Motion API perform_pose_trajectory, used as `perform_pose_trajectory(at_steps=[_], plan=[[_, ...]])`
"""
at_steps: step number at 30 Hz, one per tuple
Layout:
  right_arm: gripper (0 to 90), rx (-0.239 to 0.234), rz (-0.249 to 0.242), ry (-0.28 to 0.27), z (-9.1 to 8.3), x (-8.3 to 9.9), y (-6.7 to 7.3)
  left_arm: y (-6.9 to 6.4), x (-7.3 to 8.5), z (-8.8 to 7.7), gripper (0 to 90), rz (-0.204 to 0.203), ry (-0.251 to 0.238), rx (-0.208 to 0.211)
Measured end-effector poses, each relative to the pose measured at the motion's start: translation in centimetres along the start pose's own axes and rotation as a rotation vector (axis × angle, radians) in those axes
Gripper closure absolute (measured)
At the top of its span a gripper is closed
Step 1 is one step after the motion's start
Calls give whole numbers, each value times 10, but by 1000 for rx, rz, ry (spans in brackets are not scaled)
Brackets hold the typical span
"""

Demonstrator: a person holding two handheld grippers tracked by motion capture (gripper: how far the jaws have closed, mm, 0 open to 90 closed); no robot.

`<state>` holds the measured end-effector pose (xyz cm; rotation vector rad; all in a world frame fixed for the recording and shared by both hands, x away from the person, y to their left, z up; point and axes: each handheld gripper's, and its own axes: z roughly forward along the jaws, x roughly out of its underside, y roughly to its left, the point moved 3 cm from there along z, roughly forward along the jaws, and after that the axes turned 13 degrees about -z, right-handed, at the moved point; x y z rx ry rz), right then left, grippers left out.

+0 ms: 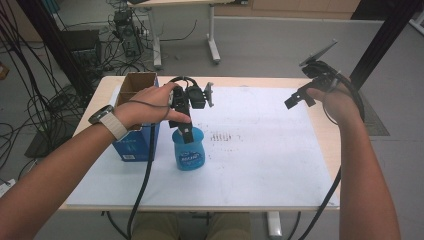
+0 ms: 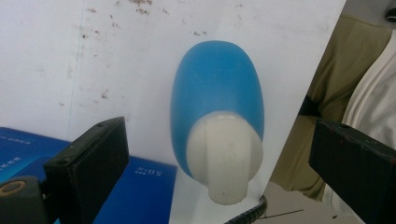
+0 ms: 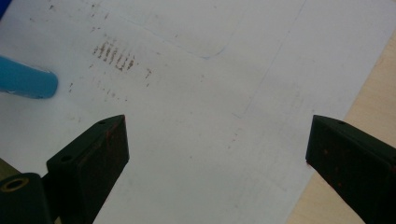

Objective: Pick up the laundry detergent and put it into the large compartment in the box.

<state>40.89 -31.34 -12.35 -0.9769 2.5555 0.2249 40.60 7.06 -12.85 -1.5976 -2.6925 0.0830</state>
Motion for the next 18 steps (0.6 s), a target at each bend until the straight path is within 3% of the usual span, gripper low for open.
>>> perform_pose_trajectory(at_steps=[18], plan=[[58, 4, 5, -2, -2, 2, 0, -1, 1, 0, 56, -2, -4, -3]])
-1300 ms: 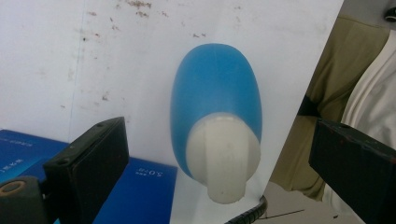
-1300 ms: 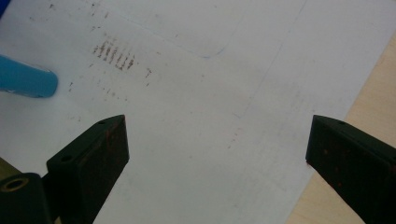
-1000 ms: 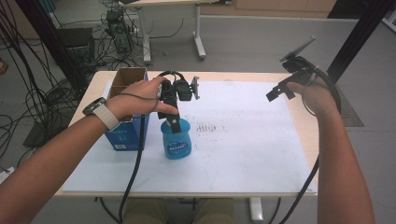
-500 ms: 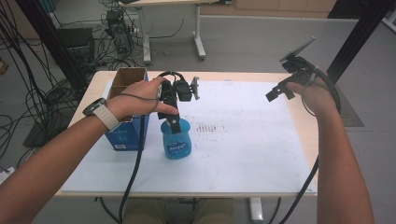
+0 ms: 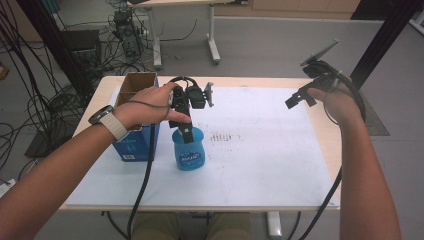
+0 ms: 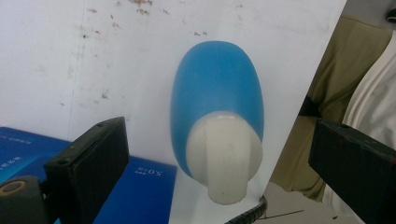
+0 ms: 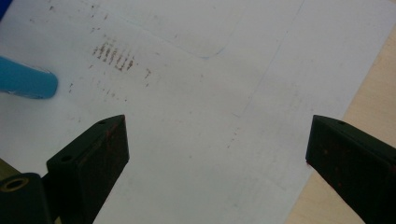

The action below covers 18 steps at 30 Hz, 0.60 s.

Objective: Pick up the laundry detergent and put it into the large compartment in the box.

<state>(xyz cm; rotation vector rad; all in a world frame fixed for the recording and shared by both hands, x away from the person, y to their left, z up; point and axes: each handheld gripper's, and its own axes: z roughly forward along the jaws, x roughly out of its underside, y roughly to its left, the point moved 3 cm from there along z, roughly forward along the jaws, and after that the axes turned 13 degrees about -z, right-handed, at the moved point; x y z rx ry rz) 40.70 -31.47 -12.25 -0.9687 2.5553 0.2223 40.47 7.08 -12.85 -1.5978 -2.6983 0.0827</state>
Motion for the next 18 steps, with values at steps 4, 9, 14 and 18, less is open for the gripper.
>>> perform_pose_trajectory(at_steps=[4, 9, 14, 18], plan=[[58, 1, 0, 3, 0, 0, 0, -1, 0, 0, 56, 2, 3, -8], [58, 1, 2, 4, 1, 1, 0, -2, 0, 1, 56, 1, 1, -12], [58, 2, 5, 2, 0, 2, 0, -4, 0, 4, 58, 3, 0, -16], [58, 1, 5, 2, 1, 2, -1, -5, -1, 8, 58, 4, 7, -16]])
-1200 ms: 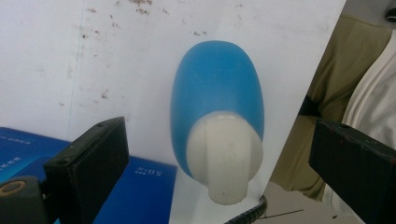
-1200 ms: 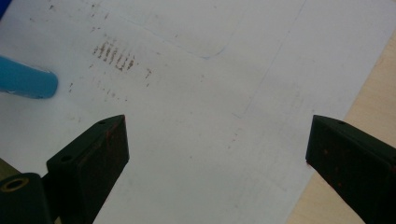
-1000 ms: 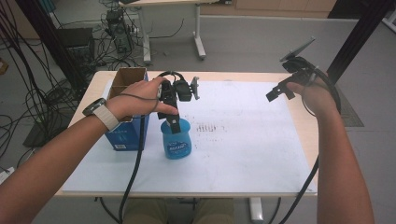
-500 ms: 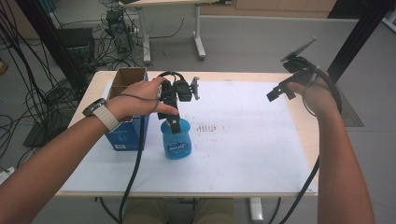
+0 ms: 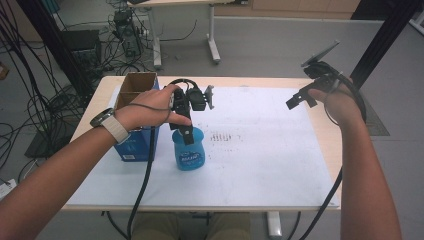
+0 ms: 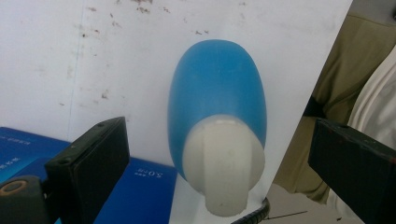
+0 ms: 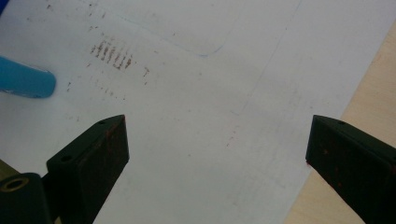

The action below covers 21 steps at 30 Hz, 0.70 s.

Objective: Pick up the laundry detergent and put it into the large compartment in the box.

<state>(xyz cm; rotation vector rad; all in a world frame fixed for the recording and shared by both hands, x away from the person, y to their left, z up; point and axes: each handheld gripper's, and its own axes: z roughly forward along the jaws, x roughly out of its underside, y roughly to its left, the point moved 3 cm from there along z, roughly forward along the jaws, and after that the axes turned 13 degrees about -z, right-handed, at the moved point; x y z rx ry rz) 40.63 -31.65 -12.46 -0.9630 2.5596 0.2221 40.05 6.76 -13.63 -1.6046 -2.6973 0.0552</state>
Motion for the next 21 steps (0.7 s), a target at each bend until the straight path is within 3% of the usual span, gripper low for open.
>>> perform_pose_trajectory(at_steps=[21], plan=[[58, -9, 6, -1, 5, 4, -2, -6, -2, 21, 66, 0, 3, -19]])
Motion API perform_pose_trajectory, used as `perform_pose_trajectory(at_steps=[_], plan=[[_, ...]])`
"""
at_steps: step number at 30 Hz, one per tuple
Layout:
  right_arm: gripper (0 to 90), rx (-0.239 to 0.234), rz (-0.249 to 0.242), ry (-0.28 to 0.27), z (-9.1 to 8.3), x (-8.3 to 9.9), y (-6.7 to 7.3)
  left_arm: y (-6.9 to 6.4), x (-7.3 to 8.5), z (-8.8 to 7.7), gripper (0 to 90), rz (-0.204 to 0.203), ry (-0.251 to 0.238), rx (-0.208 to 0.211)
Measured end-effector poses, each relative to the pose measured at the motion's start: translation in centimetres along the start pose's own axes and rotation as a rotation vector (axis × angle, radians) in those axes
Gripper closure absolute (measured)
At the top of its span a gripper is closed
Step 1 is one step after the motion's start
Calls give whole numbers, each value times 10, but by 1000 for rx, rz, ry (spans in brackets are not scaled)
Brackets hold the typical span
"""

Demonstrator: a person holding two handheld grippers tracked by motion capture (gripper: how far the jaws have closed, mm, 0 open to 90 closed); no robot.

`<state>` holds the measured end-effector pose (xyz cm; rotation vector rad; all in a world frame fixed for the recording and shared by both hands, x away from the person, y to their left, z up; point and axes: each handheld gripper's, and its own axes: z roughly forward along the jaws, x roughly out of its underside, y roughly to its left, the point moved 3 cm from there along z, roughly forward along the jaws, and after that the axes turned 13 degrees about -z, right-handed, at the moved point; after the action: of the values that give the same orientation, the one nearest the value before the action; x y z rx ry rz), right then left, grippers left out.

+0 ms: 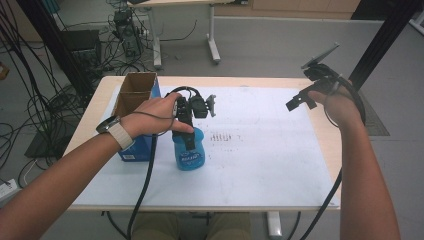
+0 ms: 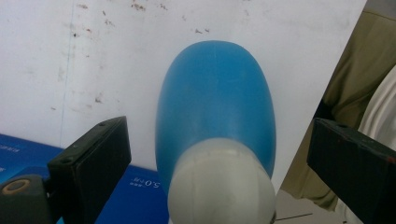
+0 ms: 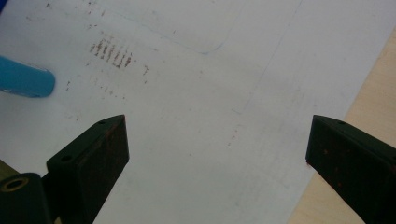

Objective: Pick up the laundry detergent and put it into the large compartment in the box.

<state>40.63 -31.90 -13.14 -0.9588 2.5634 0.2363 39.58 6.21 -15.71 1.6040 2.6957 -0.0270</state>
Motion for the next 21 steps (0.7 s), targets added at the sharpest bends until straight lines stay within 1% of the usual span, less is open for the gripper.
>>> perform_pose_trajectory(at_steps=[7, 12, 15, 19, 21], plan=[[58, -1, 2, -2, 2, 1, 0, -1, -1, 10, 74, 1, 9, 0], [58, -3, 2, -1, 3, 1, 0, -3, -1, 14, 85, -6, 6, -13], [58, -3, 1, -2, 4, 1, -1, -3, -1, 16, 122, -10, 7, -16], [58, -5, 2, -4, 4, 1, -1, -3, 1, 20, 122, -23, -8, -22], [58, -5, 1, -5, 4, 2, -1, -4, 1, 21, 125, -21, -10, -25]])
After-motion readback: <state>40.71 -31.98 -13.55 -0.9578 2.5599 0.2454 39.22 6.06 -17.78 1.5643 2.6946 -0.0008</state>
